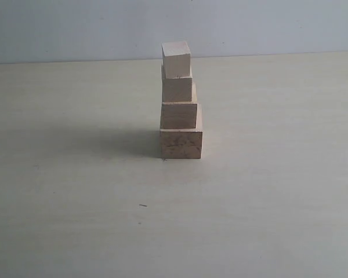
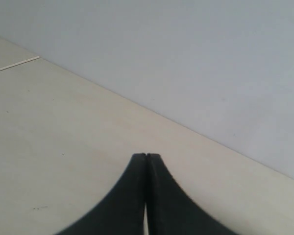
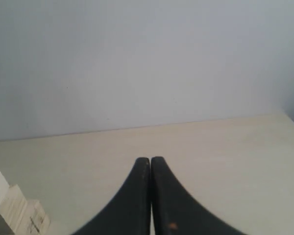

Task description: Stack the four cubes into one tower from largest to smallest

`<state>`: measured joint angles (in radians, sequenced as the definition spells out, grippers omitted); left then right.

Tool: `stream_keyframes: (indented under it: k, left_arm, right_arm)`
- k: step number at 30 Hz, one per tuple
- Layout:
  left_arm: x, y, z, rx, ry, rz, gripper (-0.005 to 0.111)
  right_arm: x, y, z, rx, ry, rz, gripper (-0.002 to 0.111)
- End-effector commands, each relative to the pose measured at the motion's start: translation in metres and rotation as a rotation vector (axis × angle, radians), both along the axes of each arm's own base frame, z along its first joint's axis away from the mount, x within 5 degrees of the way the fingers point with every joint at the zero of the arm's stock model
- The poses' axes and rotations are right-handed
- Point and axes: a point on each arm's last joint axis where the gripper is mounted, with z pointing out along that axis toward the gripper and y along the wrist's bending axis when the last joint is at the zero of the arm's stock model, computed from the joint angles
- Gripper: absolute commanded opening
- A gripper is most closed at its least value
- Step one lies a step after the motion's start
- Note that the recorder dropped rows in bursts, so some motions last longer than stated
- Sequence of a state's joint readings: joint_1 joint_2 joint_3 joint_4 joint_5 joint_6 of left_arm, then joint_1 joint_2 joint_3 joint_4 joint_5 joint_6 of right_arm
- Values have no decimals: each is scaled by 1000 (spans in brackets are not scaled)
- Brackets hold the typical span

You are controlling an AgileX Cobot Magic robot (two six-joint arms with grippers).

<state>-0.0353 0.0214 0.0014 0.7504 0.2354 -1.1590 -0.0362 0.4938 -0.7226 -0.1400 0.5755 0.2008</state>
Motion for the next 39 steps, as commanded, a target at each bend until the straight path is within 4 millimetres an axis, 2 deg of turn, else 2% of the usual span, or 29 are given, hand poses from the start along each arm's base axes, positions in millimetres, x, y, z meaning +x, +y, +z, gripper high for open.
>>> stream_keyframes:
  k: [1, 4, 6, 8, 11, 13, 18, 21, 28, 39]
  left_arm:
    - [0, -1, 1, 9, -1, -9, 0]
    - [0, -1, 1, 9, -1, -9, 0]
    - [0, -1, 1, 9, -1, -9, 0]
    - [0, -1, 1, 9, -1, -9, 0]
    - [0, -1, 1, 9, -1, -9, 0]
    - [0, -1, 1, 9, -1, -9, 0]
    - [0, -1, 1, 9, -1, -9, 0]
    - [0, -1, 1, 9, -1, -9, 0]
    - [0, -1, 1, 9, -1, -9, 0]
    - [0, 0, 0, 9, 1, -8, 0]
  right_arm:
    - [-39, 1, -2, -13, -24, -4, 0]
    - [-65, 2, 4, -26, -162, -1, 0]
    - [-80, 1, 9, -97, -265, -7, 0]
    - [-87, 1, 4, -167, -371, -16, 0]
    - [-83, 2, -15, -239, -501, -10, 0]
    - [-73, 5, -40, -186, -538, 22, 0]
    - [-39, 9, -120, 13, -468, 82, 0]
    - [-33, 8, -152, 86, -364, 72, 0]
    - [-34, 8, -178, 141, -81, 48, 0]
    - [-34, 8, -179, 141, -66, 47, 0]
